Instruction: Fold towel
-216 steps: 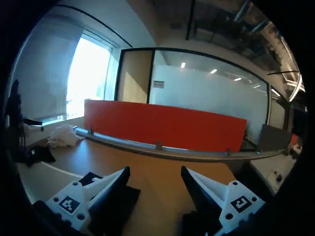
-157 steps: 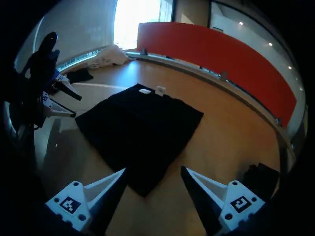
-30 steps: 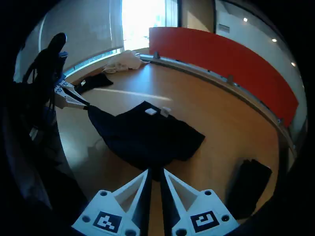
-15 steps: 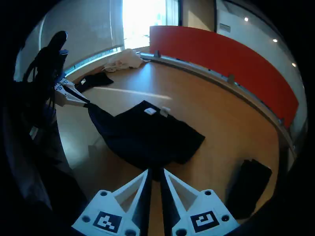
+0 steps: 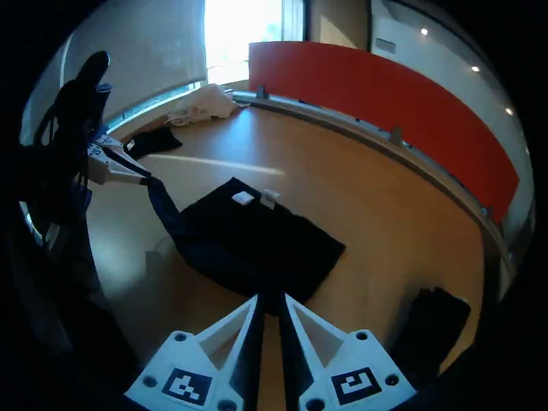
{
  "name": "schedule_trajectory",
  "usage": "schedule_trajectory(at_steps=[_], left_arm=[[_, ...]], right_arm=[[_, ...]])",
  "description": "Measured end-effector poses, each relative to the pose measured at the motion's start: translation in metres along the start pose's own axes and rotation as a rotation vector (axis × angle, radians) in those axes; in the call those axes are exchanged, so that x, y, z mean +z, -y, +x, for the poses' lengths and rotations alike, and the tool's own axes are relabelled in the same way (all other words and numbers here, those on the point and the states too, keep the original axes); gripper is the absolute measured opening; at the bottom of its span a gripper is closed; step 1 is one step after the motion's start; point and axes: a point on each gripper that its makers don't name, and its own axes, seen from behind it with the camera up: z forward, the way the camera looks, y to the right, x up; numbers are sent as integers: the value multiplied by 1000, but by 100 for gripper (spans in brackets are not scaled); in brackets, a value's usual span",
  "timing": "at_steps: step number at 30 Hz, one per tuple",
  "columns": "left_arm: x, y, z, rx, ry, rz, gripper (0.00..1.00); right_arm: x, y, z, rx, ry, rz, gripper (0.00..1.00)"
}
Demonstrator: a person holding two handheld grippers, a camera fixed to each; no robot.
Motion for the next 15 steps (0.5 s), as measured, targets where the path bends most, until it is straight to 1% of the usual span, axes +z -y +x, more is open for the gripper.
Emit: schedule_trajectory(at_steps=[5, 15], left_arm=[[14, 8, 13, -8, -14, 7, 13], [49, 25, 35, -13, -27, 22, 13]], right_arm=[[14, -15, 4, 14, 4, -15, 13], [43, -42, 14, 52, 8, -46, 13]])
